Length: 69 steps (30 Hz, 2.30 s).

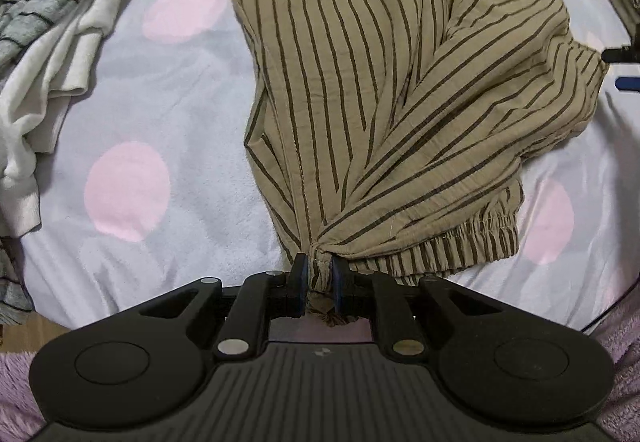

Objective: Fold clothes

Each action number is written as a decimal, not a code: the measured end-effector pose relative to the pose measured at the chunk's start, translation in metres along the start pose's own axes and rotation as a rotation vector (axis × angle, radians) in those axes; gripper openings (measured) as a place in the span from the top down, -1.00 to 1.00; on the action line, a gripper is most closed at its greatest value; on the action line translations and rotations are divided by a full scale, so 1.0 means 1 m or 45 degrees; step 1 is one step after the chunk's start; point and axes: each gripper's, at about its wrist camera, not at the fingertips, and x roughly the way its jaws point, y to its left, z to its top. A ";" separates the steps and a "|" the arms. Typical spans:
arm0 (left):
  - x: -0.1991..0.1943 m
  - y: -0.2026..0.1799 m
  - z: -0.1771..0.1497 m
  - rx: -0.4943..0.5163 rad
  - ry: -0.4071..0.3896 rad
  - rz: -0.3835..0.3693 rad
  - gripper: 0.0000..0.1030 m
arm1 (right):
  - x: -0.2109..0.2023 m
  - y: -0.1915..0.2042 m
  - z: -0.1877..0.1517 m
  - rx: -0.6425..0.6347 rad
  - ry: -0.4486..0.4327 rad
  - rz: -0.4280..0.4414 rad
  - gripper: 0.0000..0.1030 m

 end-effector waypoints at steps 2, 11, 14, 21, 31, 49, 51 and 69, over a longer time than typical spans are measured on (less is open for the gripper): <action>0.002 0.000 0.006 0.026 0.049 0.000 0.80 | 0.009 -0.001 0.006 0.029 0.030 -0.012 0.16; 0.007 0.000 0.011 0.105 0.114 -0.004 0.82 | -0.007 0.014 0.028 0.071 0.058 0.063 0.91; 0.007 0.004 0.007 0.101 0.102 -0.023 0.82 | -0.034 0.040 0.041 0.033 -0.002 0.114 0.93; 0.006 0.019 -0.004 0.069 0.078 -0.096 0.82 | -0.090 0.146 0.077 -0.188 -0.149 0.253 0.94; 0.007 0.035 -0.024 0.064 0.023 -0.175 0.82 | -0.078 0.310 0.073 -0.530 -0.131 0.352 0.94; 0.009 0.047 -0.056 0.056 -0.027 -0.198 0.82 | -0.052 0.365 0.030 -0.724 -0.072 0.356 0.47; 0.008 0.050 -0.061 0.032 -0.040 -0.211 0.82 | -0.056 0.343 0.026 -0.713 -0.074 0.339 0.44; -0.019 0.087 -0.110 -0.207 -0.199 -0.451 0.76 | -0.043 0.135 -0.107 -0.424 0.098 0.341 0.05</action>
